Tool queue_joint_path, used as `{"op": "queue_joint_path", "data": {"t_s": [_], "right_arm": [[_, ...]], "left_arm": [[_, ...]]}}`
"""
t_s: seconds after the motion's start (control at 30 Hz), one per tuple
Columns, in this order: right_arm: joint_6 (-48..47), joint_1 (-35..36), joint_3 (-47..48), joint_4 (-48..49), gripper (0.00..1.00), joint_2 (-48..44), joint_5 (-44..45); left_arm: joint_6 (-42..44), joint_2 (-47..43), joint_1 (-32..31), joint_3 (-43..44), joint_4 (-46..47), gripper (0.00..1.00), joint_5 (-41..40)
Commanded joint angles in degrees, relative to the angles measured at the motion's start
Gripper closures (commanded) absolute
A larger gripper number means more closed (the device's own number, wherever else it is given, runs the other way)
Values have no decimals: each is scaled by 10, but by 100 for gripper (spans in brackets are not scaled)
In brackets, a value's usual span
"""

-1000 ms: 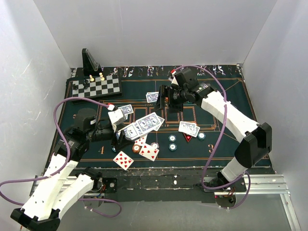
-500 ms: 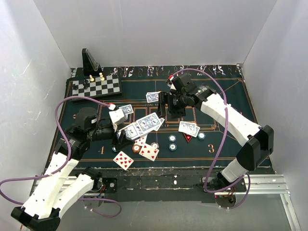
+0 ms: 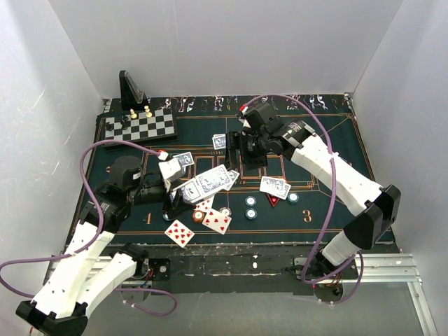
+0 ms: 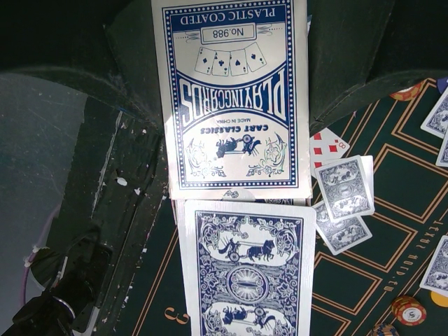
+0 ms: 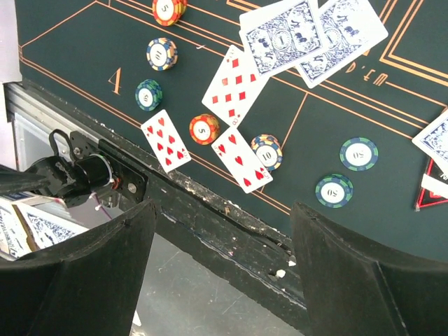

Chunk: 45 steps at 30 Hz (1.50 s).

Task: Distribute texas hold em gaming equipment

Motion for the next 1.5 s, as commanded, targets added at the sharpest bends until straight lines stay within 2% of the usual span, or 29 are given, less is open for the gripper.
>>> {"op": "queue_joint_path", "data": {"t_s": [0.0,0.27,0.87,1.1,1.47], "right_arm": [[-4,15,31,-13,17,-3,14],[4,25,31,-15,17,-2,15],[4,57,97,-25,19,51,16],[-10,56,75,-40,16,31,51],[-6,33,38,-32,10,11,60]], "left_arm": [[8,-9,3,23,2,100,-1],[7,-10,3,21,4,100,-1],[13,-12,3,19,-2,100,3],[6,-22,3,13,7,100,-14],[-32,-41,3,-17,27,100,-22]]}}
